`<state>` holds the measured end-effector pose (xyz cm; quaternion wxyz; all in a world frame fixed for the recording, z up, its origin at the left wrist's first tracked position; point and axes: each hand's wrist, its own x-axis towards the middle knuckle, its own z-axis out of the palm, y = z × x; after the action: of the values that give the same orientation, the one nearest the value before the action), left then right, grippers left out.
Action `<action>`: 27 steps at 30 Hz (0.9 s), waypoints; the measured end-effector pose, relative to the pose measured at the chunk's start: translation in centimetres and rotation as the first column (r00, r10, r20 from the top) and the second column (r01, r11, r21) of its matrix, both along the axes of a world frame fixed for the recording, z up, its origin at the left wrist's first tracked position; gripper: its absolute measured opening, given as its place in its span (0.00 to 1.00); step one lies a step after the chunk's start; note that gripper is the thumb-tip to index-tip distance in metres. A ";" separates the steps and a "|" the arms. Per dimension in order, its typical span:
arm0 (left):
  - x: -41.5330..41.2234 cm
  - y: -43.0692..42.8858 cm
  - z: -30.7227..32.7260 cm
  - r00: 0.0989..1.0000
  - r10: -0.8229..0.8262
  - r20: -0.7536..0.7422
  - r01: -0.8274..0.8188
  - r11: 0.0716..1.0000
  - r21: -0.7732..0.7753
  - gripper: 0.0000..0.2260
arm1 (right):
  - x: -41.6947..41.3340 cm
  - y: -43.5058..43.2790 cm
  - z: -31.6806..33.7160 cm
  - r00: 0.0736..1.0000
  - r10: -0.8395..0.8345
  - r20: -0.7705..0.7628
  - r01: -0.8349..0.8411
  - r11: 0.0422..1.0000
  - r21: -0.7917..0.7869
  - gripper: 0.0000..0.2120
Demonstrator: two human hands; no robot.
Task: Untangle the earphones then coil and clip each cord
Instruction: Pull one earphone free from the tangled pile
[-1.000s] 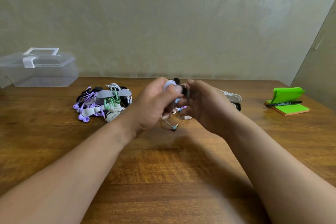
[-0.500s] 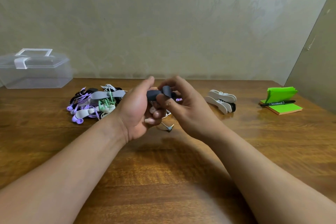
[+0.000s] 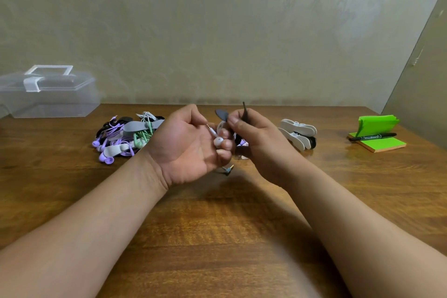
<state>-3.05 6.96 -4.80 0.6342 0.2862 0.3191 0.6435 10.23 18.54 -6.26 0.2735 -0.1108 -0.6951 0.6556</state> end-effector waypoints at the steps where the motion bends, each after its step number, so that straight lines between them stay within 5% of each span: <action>1: -0.1 0.0 0.0 0.999 -0.042 0.030 0.041 0.999 0.030 0.15 | 0.1 0.1 0.1 1.000 0.016 -0.018 -0.016 0.999 -0.047 0.06; 6: -0.5 0.0 -0.1 0.996 -0.088 0.028 0.086 0.994 0.061 0.10 | 0.3 0.3 0.4 0.991 0.076 -0.106 -0.095 0.978 -0.184 0.08; 14: 0.8 0.1 0.5 0.966 0.191 -0.175 -0.188 0.982 0.036 0.12 | 0.2 0.6 0.2 0.984 0.085 -0.154 -0.110 0.980 -0.166 0.05; 20: 2.0 0.8 -0.1 0.847 0.313 -0.431 -0.346 0.938 0.000 0.14 | -0.1 0.7 -0.5 0.998 0.006 -0.066 0.003 0.992 0.127 0.05; 27: 0.3 0.3 0.2 0.879 0.202 -0.432 -0.264 0.960 -0.089 0.15 | 0.1 0.7 -0.5 0.999 -0.004 -0.045 0.018 0.946 0.322 0.09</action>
<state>-2.78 7.22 -4.63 0.4881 0.3300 0.5254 0.6139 10.32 19.25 -6.79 0.3068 -0.0542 -0.7862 0.5337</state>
